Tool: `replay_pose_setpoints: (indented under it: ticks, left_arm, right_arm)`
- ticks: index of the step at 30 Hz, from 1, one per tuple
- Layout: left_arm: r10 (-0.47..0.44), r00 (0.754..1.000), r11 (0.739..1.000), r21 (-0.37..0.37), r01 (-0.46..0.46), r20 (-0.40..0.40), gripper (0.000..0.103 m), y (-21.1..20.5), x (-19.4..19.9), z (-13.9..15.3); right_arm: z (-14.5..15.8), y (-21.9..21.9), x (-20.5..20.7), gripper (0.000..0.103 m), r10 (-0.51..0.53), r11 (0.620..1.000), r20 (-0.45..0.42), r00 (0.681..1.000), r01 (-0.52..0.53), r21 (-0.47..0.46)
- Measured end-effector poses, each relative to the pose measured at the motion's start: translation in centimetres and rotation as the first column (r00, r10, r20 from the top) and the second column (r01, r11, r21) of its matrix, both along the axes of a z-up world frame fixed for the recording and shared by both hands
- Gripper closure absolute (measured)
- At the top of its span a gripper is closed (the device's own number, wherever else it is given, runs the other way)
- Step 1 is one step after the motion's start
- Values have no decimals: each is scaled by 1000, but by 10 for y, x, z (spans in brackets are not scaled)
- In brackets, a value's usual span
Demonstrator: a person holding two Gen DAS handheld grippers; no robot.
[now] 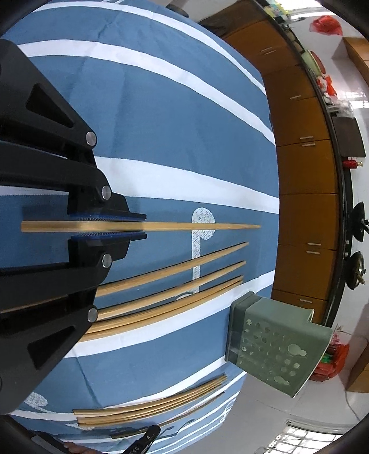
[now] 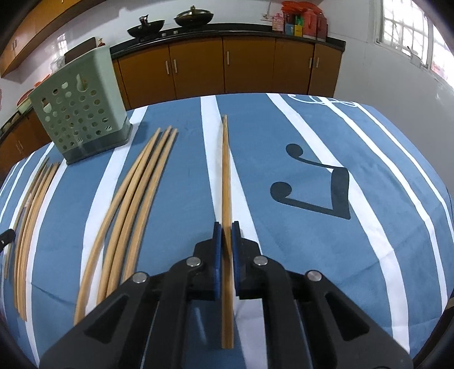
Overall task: Organize utensils
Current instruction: 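Lift the left gripper's chopstick over the green holder while the right gripper carries its chopstick there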
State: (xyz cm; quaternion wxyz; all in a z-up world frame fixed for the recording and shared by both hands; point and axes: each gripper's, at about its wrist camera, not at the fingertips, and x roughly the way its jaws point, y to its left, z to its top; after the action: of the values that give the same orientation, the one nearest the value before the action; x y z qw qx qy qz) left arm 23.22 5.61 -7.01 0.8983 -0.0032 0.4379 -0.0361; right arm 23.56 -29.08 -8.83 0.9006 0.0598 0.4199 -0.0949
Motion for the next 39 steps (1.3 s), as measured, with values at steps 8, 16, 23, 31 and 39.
replay_pose_setpoints:
  ticks: [8,16,23,31,39]
  left_arm:
    - [-5,1000,1000,17,5,9,95,-1,-15,-1]
    - [-11,1000,999,31,10,8,95,1,-24,6]
    - [-5,993,1000,16,3,117,95,10,-44,47]
    - [21,967,1000,-10,-19,254,96,16,-53,97]
    - [39,930,999,-11,-37,366,96,21,-49,141]
  right_arm:
    - [-1,4,-12,90,15,1000,-2,1000,-15,-1]
    - [13,3,-23,95,37,999,21,999,-38,27]
    - [52,-1,-43,95,38,999,125,991,-42,28]
    - [99,-4,-53,95,35,999,260,965,-38,7]
    - [143,-1,-48,95,47,999,374,926,-34,-40]
